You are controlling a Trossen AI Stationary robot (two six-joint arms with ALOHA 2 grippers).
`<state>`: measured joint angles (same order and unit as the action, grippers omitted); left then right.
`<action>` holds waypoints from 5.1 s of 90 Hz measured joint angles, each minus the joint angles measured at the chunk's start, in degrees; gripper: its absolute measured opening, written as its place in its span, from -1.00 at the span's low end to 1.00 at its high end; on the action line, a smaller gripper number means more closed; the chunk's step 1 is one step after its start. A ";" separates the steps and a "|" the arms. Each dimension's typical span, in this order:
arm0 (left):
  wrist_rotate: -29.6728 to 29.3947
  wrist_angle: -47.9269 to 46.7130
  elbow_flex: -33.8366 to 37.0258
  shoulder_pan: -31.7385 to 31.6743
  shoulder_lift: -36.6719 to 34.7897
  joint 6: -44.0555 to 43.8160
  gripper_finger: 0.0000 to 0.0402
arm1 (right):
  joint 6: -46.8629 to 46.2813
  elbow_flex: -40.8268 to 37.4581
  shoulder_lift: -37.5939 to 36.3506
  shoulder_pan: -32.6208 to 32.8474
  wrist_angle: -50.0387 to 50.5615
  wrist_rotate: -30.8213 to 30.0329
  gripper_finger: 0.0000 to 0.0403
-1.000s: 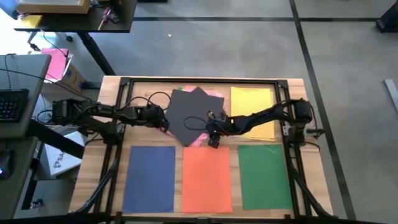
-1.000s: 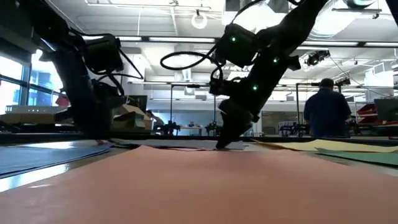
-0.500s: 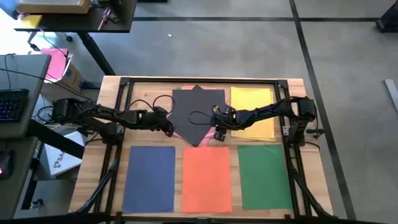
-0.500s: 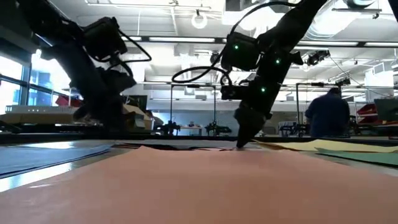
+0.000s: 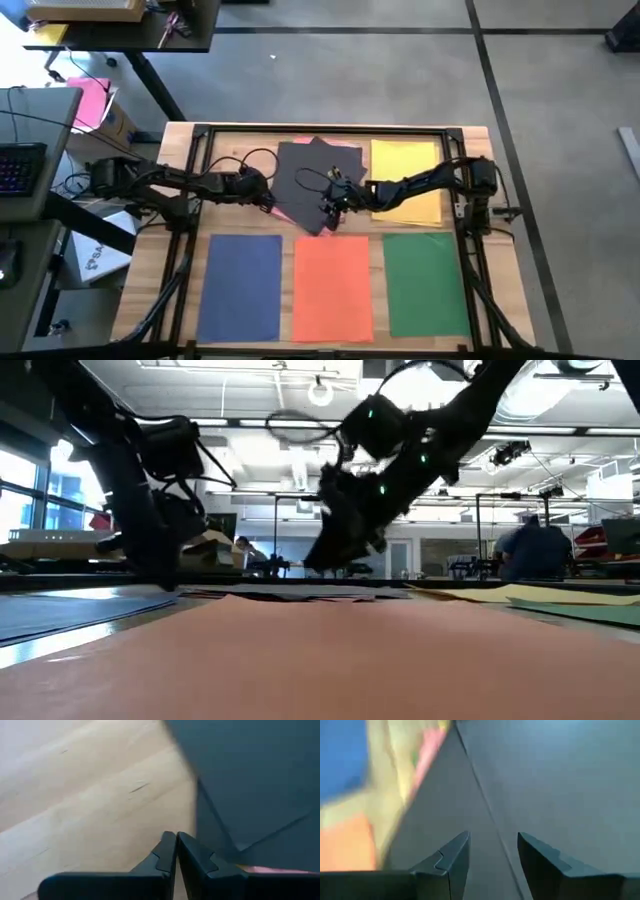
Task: Organize paper
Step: Adjust the colored papers, then put the black paper to the top left of the table
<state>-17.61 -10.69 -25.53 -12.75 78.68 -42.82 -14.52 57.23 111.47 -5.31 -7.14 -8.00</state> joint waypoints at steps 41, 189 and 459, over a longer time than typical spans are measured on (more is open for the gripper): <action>4.30 16.04 0.03 6.88 5.48 -0.17 -0.97 | 3.96 0.25 -2.66 0.20 16.96 -3.50 -0.26; 16.20 45.54 -0.08 2.62 21.04 16.05 -1.00 | 37.41 0.17 3.78 -0.65 -6.64 -3.97 -0.25; 6.83 29.52 -4.75 13.94 9.11 58.93 -1.00 | 12.59 0.04 -9.10 7.77 2.31 -4.82 -1.00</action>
<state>-10.78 18.83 -30.28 1.18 87.80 16.11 -1.93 57.28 102.37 2.47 -4.84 -12.82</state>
